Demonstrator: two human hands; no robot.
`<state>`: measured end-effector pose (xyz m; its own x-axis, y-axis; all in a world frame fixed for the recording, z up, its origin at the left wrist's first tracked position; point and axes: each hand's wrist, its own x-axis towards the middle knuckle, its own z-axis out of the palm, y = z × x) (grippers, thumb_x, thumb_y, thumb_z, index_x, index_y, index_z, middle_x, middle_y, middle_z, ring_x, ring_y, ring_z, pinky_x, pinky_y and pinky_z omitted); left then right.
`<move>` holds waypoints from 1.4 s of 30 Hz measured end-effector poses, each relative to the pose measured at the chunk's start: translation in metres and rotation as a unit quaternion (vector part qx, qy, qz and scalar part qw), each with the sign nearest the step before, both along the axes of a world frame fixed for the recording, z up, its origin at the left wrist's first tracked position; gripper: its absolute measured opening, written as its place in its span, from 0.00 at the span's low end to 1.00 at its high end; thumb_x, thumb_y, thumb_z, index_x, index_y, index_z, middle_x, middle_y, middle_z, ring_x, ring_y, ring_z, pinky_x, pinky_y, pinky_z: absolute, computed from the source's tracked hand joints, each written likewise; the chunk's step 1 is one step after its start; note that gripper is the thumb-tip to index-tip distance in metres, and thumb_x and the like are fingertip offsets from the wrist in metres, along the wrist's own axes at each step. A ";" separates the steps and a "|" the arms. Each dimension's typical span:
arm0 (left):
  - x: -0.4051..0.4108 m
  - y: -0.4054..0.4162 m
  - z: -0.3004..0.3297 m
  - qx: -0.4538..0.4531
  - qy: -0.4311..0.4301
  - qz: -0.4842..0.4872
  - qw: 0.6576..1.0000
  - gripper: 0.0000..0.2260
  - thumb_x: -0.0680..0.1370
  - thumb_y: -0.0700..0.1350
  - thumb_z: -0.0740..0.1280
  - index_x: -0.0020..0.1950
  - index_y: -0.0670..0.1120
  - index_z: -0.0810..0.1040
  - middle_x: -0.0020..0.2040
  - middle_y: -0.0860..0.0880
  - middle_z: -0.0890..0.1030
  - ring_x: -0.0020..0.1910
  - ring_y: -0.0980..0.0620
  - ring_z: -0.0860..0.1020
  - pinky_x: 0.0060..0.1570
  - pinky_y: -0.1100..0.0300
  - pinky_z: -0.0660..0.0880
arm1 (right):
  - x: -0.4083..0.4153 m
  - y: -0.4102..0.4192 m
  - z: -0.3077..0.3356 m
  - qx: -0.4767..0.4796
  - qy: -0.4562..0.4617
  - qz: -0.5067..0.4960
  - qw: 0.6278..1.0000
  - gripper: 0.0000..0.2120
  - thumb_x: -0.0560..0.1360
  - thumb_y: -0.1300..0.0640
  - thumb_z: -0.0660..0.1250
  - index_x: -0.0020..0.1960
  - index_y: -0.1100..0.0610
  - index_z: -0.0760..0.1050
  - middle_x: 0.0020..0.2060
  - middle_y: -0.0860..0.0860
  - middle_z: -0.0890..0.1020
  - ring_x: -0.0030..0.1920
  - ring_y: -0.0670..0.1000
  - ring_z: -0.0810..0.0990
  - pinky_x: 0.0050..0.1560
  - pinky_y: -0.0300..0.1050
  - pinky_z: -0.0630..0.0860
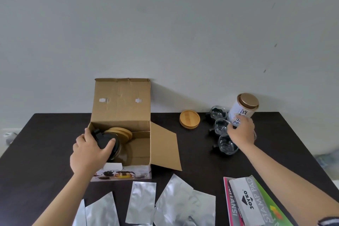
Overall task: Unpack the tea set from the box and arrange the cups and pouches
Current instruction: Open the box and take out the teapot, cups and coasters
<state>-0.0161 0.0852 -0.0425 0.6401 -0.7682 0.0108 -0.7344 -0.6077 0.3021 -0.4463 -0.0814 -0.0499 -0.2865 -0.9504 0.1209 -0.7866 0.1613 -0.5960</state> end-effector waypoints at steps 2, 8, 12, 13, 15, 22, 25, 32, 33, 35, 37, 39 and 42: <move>-0.001 0.000 0.000 -0.002 0.003 -0.001 1.000 0.42 0.72 0.68 0.61 0.76 0.43 0.54 0.69 0.37 0.67 0.64 0.35 0.69 0.51 0.43 0.75 | 0.030 0.012 0.011 -0.038 -0.029 0.054 0.997 0.19 0.73 0.59 0.68 0.63 0.62 0.73 0.59 0.59 0.74 0.61 0.57 0.72 0.59 0.50 0.70; -0.002 0.003 0.003 -0.010 0.008 -0.007 1.000 0.43 0.72 0.69 0.60 0.76 0.43 0.53 0.70 0.38 0.67 0.65 0.37 0.69 0.54 0.44 0.74 | 0.140 0.055 0.044 -0.062 -0.151 0.179 0.970 0.11 0.74 0.60 0.69 0.56 0.60 0.77 0.49 0.51 0.80 0.47 0.45 0.78 0.47 0.31 0.73; -0.002 0.005 0.004 -0.017 0.015 -0.010 1.000 0.43 0.72 0.69 0.60 0.76 0.43 0.53 0.70 0.38 0.66 0.66 0.37 0.68 0.55 0.45 0.74 | 0.209 0.078 0.059 0.013 -0.256 0.220 0.941 0.09 0.76 0.58 0.68 0.55 0.58 0.77 0.44 0.47 0.80 0.44 0.40 0.78 0.41 0.26 0.73; -0.002 0.005 0.004 -0.019 0.016 -0.010 1.000 0.43 0.72 0.69 0.60 0.76 0.43 0.53 0.70 0.38 0.66 0.66 0.38 0.68 0.56 0.45 0.73 | 0.225 0.080 0.059 0.048 -0.272 0.226 0.934 0.09 0.76 0.57 0.68 0.55 0.57 0.77 0.45 0.48 0.81 0.46 0.42 0.79 0.44 0.29 0.74; -0.002 0.004 0.005 -0.018 0.014 -0.009 1.000 0.43 0.72 0.69 0.60 0.76 0.43 0.53 0.70 0.39 0.66 0.66 0.38 0.68 0.56 0.46 0.73 | 0.254 0.083 0.057 0.145 -0.301 0.211 0.919 0.10 0.75 0.54 0.68 0.54 0.56 0.78 0.46 0.52 0.83 0.50 0.49 0.81 0.51 0.40 0.78; 0.000 0.004 0.000 -0.024 0.010 -0.008 1.000 0.44 0.71 0.70 0.59 0.76 0.43 0.52 0.70 0.40 0.66 0.66 0.39 0.69 0.55 0.47 0.74 | 0.314 0.075 0.023 0.369 -0.386 0.097 0.840 0.27 0.71 0.51 0.72 0.64 0.60 0.68 0.62 0.56 0.75 0.61 0.57 0.75 0.63 0.50 0.73; 0.001 0.003 -0.001 -0.027 0.012 -0.008 1.000 0.44 0.71 0.70 0.59 0.76 0.44 0.52 0.70 0.40 0.66 0.66 0.39 0.69 0.55 0.48 0.74 | 0.320 0.070 0.014 0.406 -0.380 0.069 0.828 0.39 0.71 0.48 0.74 0.73 0.60 0.60 0.68 0.57 0.70 0.66 0.58 0.70 0.66 0.50 0.69; 0.003 0.001 -0.006 -0.030 0.007 -0.004 1.000 0.44 0.70 0.70 0.59 0.76 0.44 0.52 0.71 0.41 0.65 0.67 0.40 0.68 0.56 0.49 0.74 | 0.341 0.063 -0.001 0.423 -0.407 0.086 0.805 0.52 0.59 0.40 0.80 0.73 0.60 0.61 0.69 0.57 0.71 0.68 0.58 0.69 0.69 0.53 0.66; 0.003 0.001 -0.006 -0.031 0.007 -0.004 0.999 0.44 0.70 0.70 0.59 0.76 0.44 0.53 0.71 0.41 0.65 0.67 0.40 0.68 0.56 0.49 0.74 | 0.344 0.062 -0.002 0.425 -0.410 0.087 0.802 0.52 0.59 0.40 0.80 0.73 0.60 0.61 0.68 0.57 0.71 0.68 0.58 0.69 0.69 0.53 0.66; 0.003 0.001 -0.006 -0.034 0.007 -0.003 0.999 0.44 0.70 0.70 0.59 0.76 0.44 0.53 0.71 0.41 0.65 0.67 0.40 0.68 0.56 0.49 0.74 | 0.349 0.061 -0.004 0.428 -0.420 0.087 0.795 0.51 0.58 0.41 0.81 0.72 0.61 0.63 0.67 0.57 0.72 0.67 0.58 0.70 0.68 0.53 0.67; 0.003 0.001 -0.006 -0.036 0.009 -0.002 0.999 0.44 0.70 0.70 0.60 0.76 0.44 0.53 0.71 0.41 0.65 0.67 0.40 0.68 0.56 0.48 0.74 | 0.352 0.060 -0.007 0.428 -0.435 0.084 0.788 0.52 0.57 0.42 0.82 0.72 0.61 0.63 0.66 0.57 0.73 0.67 0.59 0.71 0.68 0.54 0.67; 0.003 0.001 -0.006 -0.038 0.010 -0.002 0.999 0.44 0.70 0.70 0.60 0.76 0.44 0.53 0.71 0.41 0.65 0.68 0.40 0.68 0.56 0.48 0.74 | 0.354 0.059 -0.009 0.427 -0.444 0.083 0.784 0.53 0.56 0.43 0.82 0.72 0.61 0.63 0.67 0.57 0.73 0.67 0.59 0.70 0.69 0.55 0.67; 0.003 0.001 -0.006 -0.039 0.010 -0.002 0.999 0.44 0.70 0.70 0.60 0.76 0.45 0.52 0.71 0.41 0.65 0.68 0.41 0.68 0.57 0.48 0.74 | 0.354 0.059 -0.009 0.434 -0.440 0.094 0.781 0.53 0.56 0.43 0.82 0.72 0.61 0.63 0.67 0.57 0.72 0.68 0.58 0.69 0.69 0.55 0.65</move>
<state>-0.0131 0.0863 -0.0487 0.6380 -0.7678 0.0580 -0.7298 -0.5790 0.3635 -0.0922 -0.0229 -0.0585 0.2590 -0.6004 -0.7566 -0.1924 0.7356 -0.6496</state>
